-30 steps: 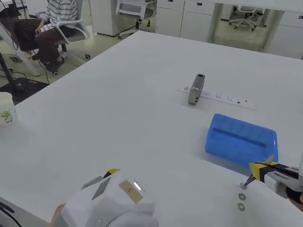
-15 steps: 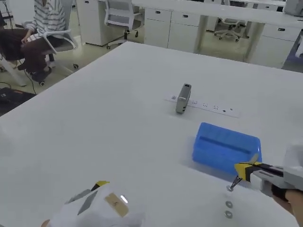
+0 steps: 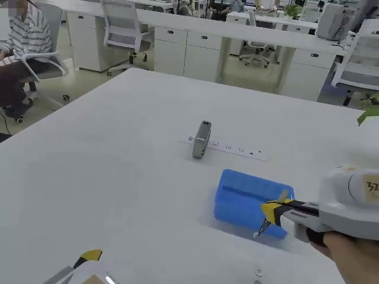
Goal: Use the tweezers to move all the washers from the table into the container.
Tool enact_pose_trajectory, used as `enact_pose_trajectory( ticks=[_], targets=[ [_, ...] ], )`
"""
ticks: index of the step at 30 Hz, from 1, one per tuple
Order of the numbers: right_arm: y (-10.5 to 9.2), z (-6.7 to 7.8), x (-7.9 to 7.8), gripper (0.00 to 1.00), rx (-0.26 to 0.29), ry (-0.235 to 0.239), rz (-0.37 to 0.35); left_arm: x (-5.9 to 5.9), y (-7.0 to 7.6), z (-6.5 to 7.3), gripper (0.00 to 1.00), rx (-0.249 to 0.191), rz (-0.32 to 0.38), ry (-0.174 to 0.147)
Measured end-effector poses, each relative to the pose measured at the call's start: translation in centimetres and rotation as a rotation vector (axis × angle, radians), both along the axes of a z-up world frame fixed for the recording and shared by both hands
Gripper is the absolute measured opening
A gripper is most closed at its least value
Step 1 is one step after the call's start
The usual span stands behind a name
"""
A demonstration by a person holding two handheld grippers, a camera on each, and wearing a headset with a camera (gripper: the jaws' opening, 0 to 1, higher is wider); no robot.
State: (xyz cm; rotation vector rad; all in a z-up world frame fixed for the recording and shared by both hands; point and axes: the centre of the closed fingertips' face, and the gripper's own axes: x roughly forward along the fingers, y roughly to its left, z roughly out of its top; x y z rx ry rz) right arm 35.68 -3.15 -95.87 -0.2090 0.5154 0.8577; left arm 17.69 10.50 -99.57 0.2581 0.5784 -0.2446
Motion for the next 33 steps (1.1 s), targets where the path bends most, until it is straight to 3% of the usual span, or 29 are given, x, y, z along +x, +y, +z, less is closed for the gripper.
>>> enact_pose_trajectory(
  ticks=[11,14,19,27,33],
  targets=[
    [1.1,2.3,2.6,0.00,0.009,-0.051,0.006,0.3,0.3,0.9,0.97,-0.044,0.030,-0.045],
    [1.4,2.3,3.4,0.00,0.000,-0.072,0.008,0.4,0.2,1.1,0.99,-0.049,0.026,-0.059],
    [1.5,1.9,4.1,0.00,0.008,-0.068,0.009,0.5,0.3,1.3,0.99,-0.057,0.030,-0.066],
    [0.9,1.3,4.8,0.00,0.016,-0.053,-0.013,0.4,0.6,0.5,0.99,-0.008,0.034,-0.039],
    [0.6,0.1,4.8,0.00,0.015,-0.036,-0.027,0.5,0.4,0.9,0.99,-0.030,0.026,-0.056]
  ],
)
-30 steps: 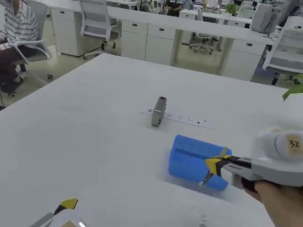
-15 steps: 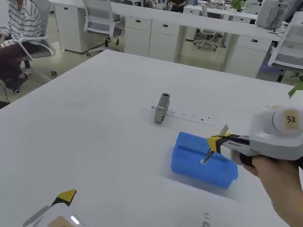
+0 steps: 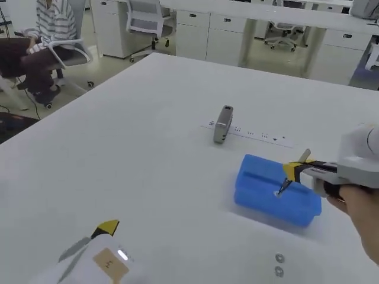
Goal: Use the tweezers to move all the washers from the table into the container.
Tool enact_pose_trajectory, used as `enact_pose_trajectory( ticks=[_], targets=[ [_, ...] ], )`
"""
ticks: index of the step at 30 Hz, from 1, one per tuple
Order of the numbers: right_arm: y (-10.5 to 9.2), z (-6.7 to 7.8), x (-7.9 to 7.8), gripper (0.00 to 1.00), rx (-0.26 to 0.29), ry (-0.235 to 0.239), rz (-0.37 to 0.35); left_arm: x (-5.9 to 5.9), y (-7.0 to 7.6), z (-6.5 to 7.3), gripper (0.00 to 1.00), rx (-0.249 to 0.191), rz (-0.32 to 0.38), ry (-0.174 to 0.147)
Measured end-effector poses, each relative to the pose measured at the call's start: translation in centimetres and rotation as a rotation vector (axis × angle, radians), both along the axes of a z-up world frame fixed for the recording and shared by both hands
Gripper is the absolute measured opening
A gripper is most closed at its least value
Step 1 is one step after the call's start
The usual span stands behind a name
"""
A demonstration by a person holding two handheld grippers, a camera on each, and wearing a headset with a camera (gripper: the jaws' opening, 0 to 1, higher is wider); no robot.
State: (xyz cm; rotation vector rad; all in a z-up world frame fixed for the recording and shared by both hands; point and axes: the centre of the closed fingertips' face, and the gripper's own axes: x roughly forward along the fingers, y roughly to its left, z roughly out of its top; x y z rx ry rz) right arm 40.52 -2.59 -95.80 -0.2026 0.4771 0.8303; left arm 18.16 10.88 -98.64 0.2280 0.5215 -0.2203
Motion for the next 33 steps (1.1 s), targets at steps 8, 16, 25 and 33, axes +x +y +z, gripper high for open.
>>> enact_pose_trajectory(
  ticks=[8,16,25,33],
  targets=[
    [0.2,-0.5,1.1,0.00,0.021,0.005,-0.017,-0.1,-0.1,-0.2,0.99,0.004,-0.007,0.006],
    [0.9,-1.8,1.8,0.01,0.022,0.021,-0.017,-0.1,-0.1,-0.5,0.99,-0.008,-0.004,0.025],
    [1.3,-3.6,1.8,0.01,-0.002,0.041,-0.001,-0.2,-0.4,-0.8,0.99,0.000,-0.016,0.040],
    [1.9,-4.3,2.1,0.01,-0.003,0.042,0.007,-0.3,-0.5,-1.1,0.98,0.008,-0.019,0.056]
  ],
)
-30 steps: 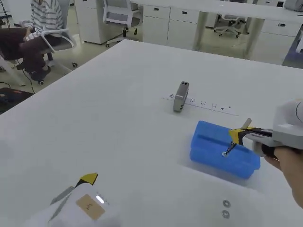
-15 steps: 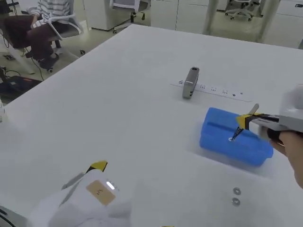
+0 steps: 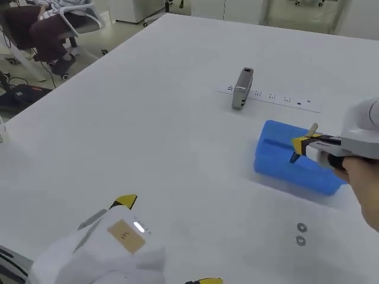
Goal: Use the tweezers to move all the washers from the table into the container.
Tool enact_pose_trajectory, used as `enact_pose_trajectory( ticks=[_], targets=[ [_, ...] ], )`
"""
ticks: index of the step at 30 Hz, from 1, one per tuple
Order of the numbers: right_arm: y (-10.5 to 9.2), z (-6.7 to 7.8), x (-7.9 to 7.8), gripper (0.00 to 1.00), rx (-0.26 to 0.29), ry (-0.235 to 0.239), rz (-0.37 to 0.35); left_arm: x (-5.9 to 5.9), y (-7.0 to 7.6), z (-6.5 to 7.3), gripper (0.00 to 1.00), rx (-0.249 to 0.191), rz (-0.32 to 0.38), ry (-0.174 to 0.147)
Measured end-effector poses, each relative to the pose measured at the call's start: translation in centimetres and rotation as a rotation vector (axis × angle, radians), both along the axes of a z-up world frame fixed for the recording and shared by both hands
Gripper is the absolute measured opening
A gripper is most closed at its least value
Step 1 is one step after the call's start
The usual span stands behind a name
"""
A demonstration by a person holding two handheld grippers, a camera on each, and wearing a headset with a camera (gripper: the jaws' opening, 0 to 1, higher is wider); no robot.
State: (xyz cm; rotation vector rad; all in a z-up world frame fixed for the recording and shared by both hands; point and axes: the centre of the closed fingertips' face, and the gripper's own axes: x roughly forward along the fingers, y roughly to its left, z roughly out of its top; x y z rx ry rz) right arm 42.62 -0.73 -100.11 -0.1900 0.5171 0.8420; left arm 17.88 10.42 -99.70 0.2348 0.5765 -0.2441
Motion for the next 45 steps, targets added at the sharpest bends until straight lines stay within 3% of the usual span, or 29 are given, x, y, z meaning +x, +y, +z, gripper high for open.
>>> enact_pose_trajectory(
  ticks=[19,27,36,45],
  targets=[
    [-0.3,-1.1,0.2,0.01,0.002,0.004,-0.014,0.0,0.2,-0.3,0.97,0.008,0.005,0.014],
    [-0.4,-1.0,0.1,0.02,0.000,0.018,-0.028,0.1,0.3,-0.1,0.97,0.005,0.012,0.003],
    [-0.7,1.4,0.2,0.02,0.029,-0.019,-0.035,0.1,0.3,-0.1,0.97,0.006,0.009,-0.001],
    [-1.4,3.9,-1.0,0.02,0.063,-0.048,-0.036,0.2,0.4,0.4,0.97,0.004,0.019,-0.023]
  ],
)
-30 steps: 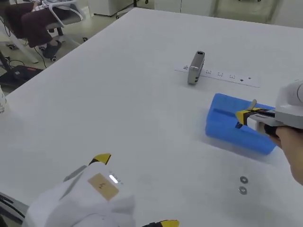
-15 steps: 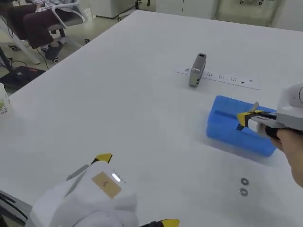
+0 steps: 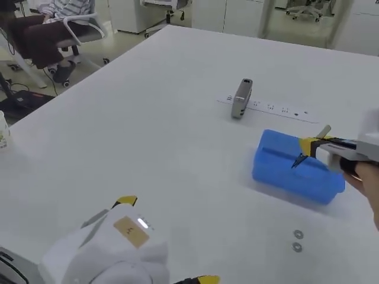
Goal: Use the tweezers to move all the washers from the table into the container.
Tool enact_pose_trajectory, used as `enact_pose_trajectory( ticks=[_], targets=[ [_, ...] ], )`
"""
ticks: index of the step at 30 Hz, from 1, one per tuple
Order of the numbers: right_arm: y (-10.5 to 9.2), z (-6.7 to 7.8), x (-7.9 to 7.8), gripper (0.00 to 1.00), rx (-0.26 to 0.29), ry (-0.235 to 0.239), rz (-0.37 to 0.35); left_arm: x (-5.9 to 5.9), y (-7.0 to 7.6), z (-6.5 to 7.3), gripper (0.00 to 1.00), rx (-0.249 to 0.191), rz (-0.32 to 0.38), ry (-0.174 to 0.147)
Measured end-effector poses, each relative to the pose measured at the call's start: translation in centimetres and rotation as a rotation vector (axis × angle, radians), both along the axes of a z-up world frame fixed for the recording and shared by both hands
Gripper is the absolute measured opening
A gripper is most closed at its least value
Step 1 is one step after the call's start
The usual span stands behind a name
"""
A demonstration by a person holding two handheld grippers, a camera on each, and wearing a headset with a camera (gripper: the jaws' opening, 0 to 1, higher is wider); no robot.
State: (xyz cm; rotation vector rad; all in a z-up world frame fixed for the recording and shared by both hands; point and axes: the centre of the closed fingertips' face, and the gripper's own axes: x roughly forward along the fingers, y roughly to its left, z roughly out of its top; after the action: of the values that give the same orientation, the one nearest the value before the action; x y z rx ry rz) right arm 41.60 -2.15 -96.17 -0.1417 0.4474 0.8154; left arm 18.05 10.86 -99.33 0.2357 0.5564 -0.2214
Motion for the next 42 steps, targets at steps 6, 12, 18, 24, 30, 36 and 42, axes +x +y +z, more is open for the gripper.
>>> enact_pose_trajectory(
  ticks=[6,12,18,24,30,36,42],
  targets=[
    [0.0,-1.0,0.4,0.02,-0.007,0.022,-0.010,0.0,-0.1,0.1,0.96,0.006,-0.005,0.000],
    [-0.1,-0.7,0.4,0.02,0.007,0.030,-0.021,0.0,0.1,0.1,0.96,0.006,0.004,-0.003],
    [-0.3,0.6,-0.9,0.02,0.031,0.030,0.004,-0.1,0.0,0.2,0.96,0.008,-0.001,-0.003],
    [-1.1,1.1,-3.0,0.02,0.012,0.029,0.039,0.1,0.3,0.9,0.95,-0.011,0.016,-0.036],
    [-1.7,1.5,-4.7,0.02,0.029,0.045,0.042,0.1,0.2,0.7,0.96,-0.004,0.003,-0.035],
    [-2.0,0.4,-6.4,0.02,0.021,0.073,0.052,0.1,0.2,0.8,0.95,-0.007,0.003,-0.039],
    [-1.9,-1.6,-8.1,0.02,0.017,0.110,0.056,0.1,0.1,0.7,0.95,-0.007,-0.003,-0.037]
  ],
)
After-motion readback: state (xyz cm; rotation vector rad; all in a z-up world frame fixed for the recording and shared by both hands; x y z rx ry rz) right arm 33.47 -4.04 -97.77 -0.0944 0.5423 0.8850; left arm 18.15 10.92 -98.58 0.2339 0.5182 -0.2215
